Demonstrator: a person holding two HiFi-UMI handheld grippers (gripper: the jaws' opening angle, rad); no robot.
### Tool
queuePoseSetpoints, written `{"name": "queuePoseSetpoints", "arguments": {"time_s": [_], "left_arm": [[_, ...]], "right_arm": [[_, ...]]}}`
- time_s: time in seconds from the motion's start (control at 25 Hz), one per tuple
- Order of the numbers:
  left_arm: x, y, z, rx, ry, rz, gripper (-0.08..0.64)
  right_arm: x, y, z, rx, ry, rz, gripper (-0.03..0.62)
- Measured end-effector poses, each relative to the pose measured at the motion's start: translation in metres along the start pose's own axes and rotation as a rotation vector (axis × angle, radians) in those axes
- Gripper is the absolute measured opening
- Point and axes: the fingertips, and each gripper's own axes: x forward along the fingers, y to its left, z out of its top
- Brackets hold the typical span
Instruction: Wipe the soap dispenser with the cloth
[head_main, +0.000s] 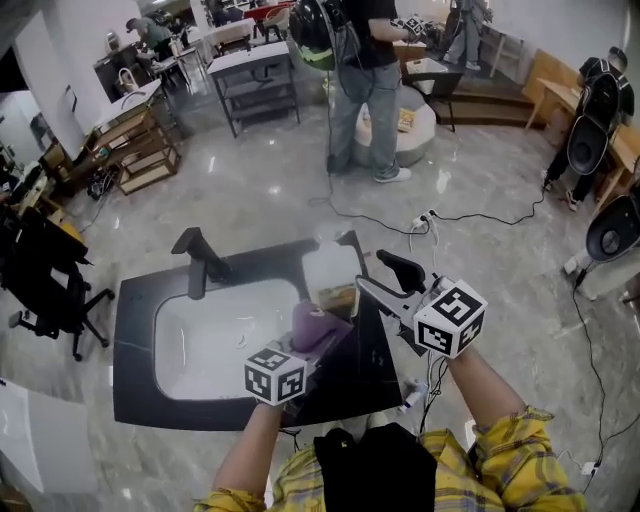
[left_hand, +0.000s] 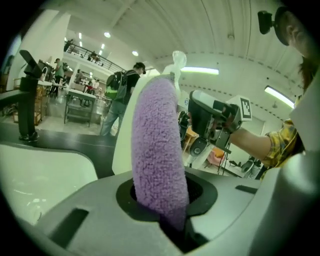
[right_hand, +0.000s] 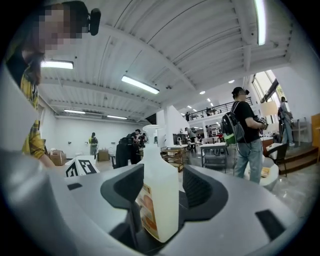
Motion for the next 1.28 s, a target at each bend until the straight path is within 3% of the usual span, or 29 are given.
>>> {"name": "queuePoseSetpoints", "arguments": {"time_s": [0.44,0.72,1.04,1.28], "left_arm": [[-0.075,0.009,0.033,-0.074,-0.195,0.120,0.057],[-0.110,0.013,0.030,-0.110,-0.260,0.201,0.057],[-0.140,0.009,0.026,-0.130,-0.301,0.268,0.057],[-0.144,0.009,0.025,-0.136,-0.318,0.278,0.057]], "right_arm": [[0.041,0.023,0.022,-0.113,0.051,0.250,0.255],[0.066,0.032,0.025,-0.213,0.099,0.424,0.267],[0.085,0.041,0.015,-0.190,0.175,0.644,0.279],[0.087,0.045,0.012,-0.164,0.219,0.770,0.278]]}}
